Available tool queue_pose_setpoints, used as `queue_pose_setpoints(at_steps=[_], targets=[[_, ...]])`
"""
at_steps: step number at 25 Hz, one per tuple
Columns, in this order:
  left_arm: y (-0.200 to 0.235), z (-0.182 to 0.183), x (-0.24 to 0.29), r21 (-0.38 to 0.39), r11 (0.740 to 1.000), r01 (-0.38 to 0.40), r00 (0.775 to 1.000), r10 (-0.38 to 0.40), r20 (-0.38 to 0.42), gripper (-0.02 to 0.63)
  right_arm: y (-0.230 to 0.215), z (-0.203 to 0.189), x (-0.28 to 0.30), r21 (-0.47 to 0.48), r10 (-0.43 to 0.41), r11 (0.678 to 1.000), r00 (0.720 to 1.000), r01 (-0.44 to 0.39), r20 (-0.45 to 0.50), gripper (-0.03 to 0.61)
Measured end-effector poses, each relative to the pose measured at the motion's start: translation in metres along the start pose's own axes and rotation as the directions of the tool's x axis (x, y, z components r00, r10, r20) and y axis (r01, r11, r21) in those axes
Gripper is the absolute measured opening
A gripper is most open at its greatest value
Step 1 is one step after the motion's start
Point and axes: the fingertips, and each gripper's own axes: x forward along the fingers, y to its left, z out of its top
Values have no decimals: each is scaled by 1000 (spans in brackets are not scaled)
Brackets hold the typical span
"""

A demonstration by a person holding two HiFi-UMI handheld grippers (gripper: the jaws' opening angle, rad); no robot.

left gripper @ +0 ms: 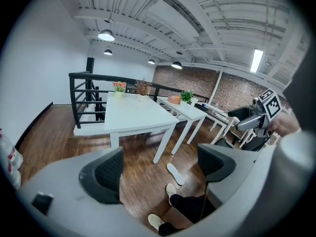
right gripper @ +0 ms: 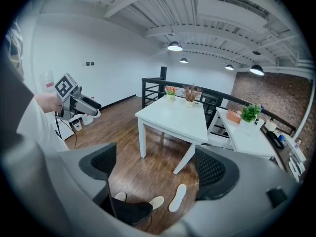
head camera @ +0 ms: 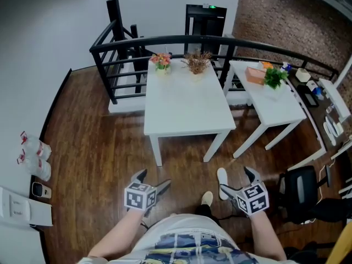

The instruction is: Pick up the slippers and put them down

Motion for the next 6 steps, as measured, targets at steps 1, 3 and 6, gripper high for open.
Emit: queue_pose_setpoints(at_steps=[1,3,6], targets=[[1,-1,-1,2,1000,0,1000,0,1,468,2,1,1,-2,1,1000,1000,-1,0,514],[2,-1,-2,3,1000,0,1000,-1,3,468,5,3,2,-8,5,1000,1000,-5,0,514],[4,-1,-4,4,1000,2,1000,-2,6,468,9,9,2,-21,7,1000,1000,-7,2,515]])
